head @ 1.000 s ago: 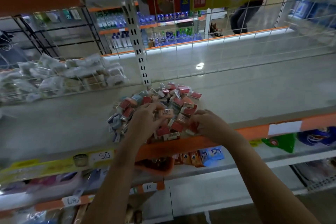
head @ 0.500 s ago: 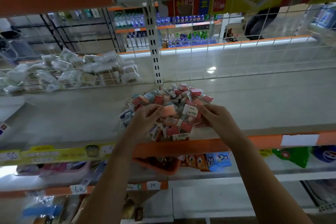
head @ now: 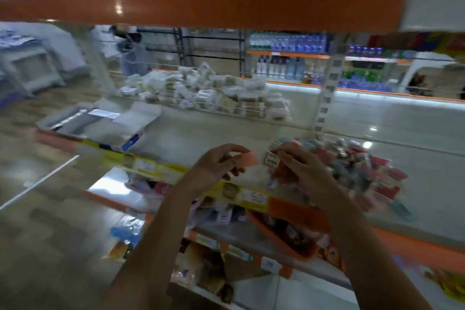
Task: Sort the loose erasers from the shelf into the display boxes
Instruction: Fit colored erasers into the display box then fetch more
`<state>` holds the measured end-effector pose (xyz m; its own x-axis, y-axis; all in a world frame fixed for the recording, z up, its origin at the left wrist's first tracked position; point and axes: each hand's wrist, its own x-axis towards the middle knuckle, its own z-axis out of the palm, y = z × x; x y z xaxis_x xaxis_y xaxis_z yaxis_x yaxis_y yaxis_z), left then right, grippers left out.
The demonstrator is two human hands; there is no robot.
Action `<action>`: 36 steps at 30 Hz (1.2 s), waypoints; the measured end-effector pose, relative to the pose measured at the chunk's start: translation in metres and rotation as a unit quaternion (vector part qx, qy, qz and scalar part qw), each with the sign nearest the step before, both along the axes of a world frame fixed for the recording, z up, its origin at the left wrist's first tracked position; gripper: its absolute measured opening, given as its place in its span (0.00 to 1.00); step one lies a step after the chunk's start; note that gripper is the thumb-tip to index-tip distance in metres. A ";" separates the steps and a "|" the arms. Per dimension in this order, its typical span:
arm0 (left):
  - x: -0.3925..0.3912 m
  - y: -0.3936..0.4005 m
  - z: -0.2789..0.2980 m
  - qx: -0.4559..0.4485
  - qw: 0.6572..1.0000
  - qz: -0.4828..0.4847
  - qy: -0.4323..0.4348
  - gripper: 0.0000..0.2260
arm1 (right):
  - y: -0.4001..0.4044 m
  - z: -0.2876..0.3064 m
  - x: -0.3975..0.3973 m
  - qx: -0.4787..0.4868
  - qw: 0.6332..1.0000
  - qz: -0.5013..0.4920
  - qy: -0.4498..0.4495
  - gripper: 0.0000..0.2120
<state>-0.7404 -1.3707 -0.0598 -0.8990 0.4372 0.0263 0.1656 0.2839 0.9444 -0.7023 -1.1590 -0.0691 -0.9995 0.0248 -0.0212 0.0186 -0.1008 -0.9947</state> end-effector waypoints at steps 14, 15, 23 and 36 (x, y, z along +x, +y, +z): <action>-0.016 -0.296 -0.004 -0.020 0.993 0.115 -0.032 0.12 | -0.292 -0.010 -0.071 -0.008 0.984 0.175 -0.022 0.09; -0.020 -0.312 -0.006 -0.020 0.992 0.123 -0.031 0.12 | -0.307 -0.010 -0.075 0.010 0.982 0.190 -0.016 0.10; -0.073 -0.401 -0.022 0.005 0.990 0.142 -0.011 0.13 | -0.394 -0.009 -0.145 0.135 0.972 0.185 0.046 0.16; -0.250 -0.523 0.004 -0.013 0.986 0.165 -0.018 0.13 | -0.506 0.020 -0.329 0.324 0.918 0.174 0.150 0.13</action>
